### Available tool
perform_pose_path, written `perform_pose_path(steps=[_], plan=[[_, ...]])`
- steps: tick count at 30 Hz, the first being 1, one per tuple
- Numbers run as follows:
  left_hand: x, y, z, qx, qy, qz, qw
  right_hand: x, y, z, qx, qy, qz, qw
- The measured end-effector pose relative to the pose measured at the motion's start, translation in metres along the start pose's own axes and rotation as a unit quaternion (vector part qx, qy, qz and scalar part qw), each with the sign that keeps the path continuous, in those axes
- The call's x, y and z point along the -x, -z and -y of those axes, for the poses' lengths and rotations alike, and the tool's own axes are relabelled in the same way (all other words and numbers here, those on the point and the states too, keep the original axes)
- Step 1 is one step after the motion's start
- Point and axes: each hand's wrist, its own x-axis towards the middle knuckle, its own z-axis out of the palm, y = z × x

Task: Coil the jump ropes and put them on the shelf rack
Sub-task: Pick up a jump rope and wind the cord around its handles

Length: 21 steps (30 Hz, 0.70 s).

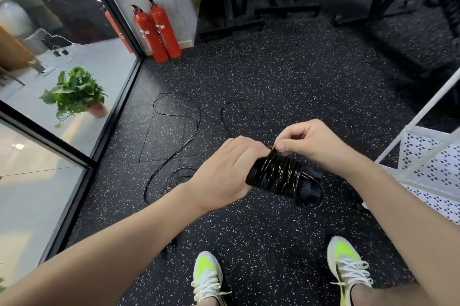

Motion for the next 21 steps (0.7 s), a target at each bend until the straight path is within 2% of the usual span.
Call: perform_pose_path(steps=[6, 9, 11, 14, 16, 21], plan=[[0.008, -0.012, -0.011, 0.102, 0.096, -0.074, 0.987, 0.006, -0.032, -0.026, -0.148, -0.110, 0.021, 0.983], [0.015, -0.024, -0.022, 0.119, 0.223, -0.080, 0.964, 0.008, -0.049, -0.023, -0.176, -0.127, 0.005, 0.976], [0.011, -0.027, -0.031, 0.145, 0.331, -0.071, 0.930, 0.013, -0.054, -0.033, -0.142, -0.155, -0.065, 0.975], [0.002, -0.033, -0.034, 0.158, 0.456, -0.070, 0.873, 0.014, -0.065, -0.043, 0.005, -0.174, -0.069, 0.982], [-0.002, -0.037, -0.032, 0.132, 0.488, -0.085, 0.858, 0.011, -0.073, -0.049, 0.064, -0.187, -0.043, 0.979], [-0.003, -0.039, -0.023, 0.055, 0.493, -0.135, 0.858, 0.023, -0.095, -0.035, 0.232, -0.158, 0.085, 0.956]])
